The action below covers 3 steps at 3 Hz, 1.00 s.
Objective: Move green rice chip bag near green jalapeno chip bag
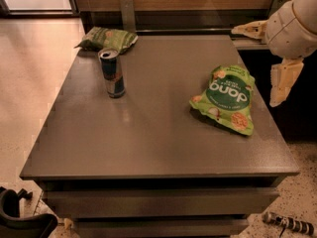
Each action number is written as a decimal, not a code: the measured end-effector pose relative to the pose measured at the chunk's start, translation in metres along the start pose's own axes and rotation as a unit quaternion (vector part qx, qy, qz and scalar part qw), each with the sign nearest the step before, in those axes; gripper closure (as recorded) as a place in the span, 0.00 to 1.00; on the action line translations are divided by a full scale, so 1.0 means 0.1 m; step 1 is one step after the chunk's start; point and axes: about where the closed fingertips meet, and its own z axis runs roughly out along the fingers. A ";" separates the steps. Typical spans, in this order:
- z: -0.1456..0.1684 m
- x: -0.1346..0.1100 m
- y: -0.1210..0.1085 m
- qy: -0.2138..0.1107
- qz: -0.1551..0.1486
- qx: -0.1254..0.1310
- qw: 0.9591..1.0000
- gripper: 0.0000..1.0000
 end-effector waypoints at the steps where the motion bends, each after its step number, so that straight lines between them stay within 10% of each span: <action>1: -0.01 0.00 0.01 0.000 -0.001 -0.002 1.000 0.00; 3: 0.63 -0.05 -0.05 -0.060 -0.005 -0.035 0.998 0.00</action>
Offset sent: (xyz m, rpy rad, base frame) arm 0.0213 0.0188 -0.0445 0.0600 0.0956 0.0910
